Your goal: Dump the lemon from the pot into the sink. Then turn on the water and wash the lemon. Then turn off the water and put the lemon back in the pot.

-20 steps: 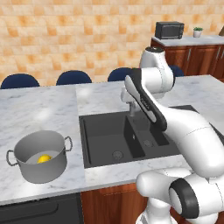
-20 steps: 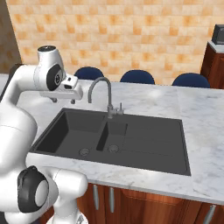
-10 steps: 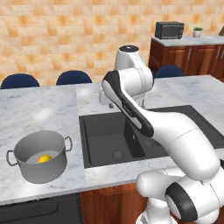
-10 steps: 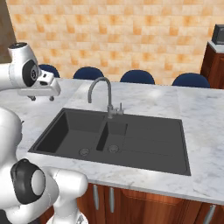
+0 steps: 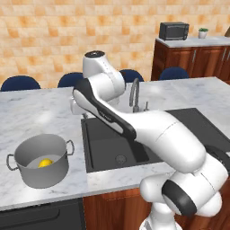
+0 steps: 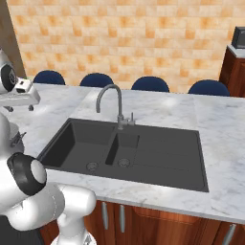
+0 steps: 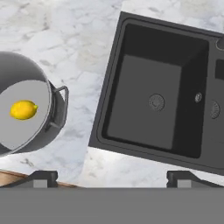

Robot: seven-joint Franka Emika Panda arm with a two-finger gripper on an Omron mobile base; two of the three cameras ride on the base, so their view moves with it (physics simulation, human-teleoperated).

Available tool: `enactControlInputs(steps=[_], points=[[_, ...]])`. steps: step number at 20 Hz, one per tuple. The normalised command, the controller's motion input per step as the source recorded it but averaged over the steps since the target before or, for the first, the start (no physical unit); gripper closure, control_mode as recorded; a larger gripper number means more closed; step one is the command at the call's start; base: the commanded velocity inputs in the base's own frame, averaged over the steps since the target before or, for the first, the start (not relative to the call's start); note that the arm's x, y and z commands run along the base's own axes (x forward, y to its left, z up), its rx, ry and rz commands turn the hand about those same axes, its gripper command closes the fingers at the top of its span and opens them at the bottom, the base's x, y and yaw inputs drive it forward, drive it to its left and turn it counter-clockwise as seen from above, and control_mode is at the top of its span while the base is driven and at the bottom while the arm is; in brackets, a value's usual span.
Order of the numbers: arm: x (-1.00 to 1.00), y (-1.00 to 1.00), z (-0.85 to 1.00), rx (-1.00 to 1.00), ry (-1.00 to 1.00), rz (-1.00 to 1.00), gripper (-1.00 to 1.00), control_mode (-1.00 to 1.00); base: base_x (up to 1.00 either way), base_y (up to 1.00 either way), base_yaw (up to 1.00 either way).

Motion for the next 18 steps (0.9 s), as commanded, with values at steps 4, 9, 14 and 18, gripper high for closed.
enactControlInputs(steps=[4, 9, 14, 18], points=[[0.0, 1.0, -0.3, -0.01, 0.11, 0.0, -1.0, -1.0, 0.0, 0.0, 0.0], [0.0, 1.0, -0.55, -0.08, 0.09, 0.02, -1.0, -1.0, 0.0, 0.0, 0.0], [0.0, 0.99, -0.51, -0.08, 0.07, 0.01, -1.0, -1.0, 0.0, 0.0, 0.0], [0.03, 0.77, -0.43, -0.02, 0.05, 0.03, -1.0, -1.0, 0.0, 0.0, 0.0]])
